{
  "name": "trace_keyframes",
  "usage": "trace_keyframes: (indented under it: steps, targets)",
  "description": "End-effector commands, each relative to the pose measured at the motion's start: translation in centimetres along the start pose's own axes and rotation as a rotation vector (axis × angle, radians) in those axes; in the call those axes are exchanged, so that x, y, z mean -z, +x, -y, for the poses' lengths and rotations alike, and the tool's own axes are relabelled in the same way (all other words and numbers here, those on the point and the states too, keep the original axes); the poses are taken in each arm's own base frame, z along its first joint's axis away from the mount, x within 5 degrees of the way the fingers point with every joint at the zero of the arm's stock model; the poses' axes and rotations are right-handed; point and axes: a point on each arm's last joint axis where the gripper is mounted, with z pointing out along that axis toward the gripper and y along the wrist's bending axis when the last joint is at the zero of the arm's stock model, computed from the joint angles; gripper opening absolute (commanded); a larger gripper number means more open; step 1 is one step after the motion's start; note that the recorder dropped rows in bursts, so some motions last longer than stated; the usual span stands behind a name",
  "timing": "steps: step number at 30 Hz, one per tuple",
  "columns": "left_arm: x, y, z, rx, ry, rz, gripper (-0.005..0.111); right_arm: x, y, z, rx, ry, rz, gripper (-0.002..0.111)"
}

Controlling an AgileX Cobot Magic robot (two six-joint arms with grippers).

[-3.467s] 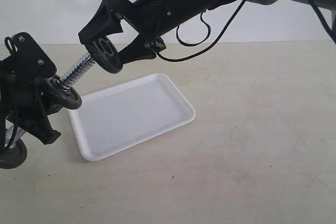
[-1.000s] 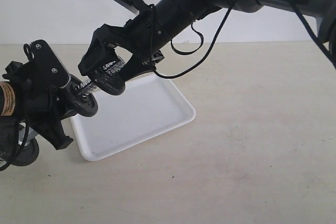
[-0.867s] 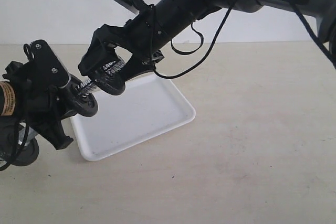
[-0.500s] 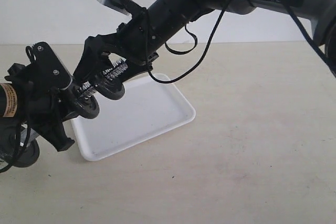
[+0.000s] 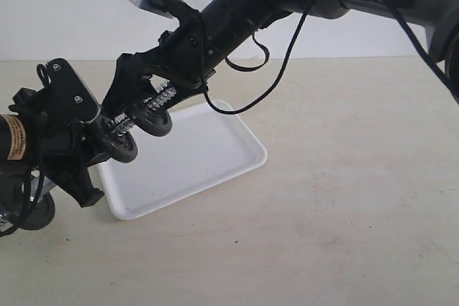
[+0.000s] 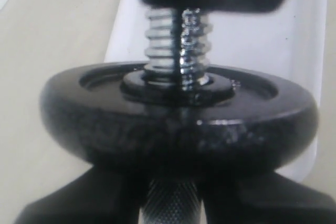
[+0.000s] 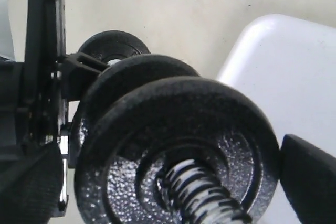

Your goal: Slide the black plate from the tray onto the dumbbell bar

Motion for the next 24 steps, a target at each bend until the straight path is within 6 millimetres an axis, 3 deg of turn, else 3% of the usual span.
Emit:
trace_keyframes:
  steps: [1, 11, 17, 24]
  targets:
    - [1.6, -4.9, -0.4, 0.092, 0.023, 0.480, 0.004, 3.6, -1.8, -3.0, 0.072, -0.039, 0.087, 0.105]
    - [1.6, -4.8, -0.6, 0.106, 0.005, 0.481, 0.004, 10.2, -2.3, -1.2, 0.044, 0.063, 0.207, 0.105]
    - [1.6, -4.9, -0.9, 0.144, -0.022, 0.484, 0.004, 11.4, -1.8, -0.6, 0.028, 0.061, 0.189, 0.105]
    - [1.7, -4.8, -1.6, 0.206, -0.081, 0.487, 0.004, 11.3, -1.3, -0.6, 0.063, 0.057, 0.144, 0.105]
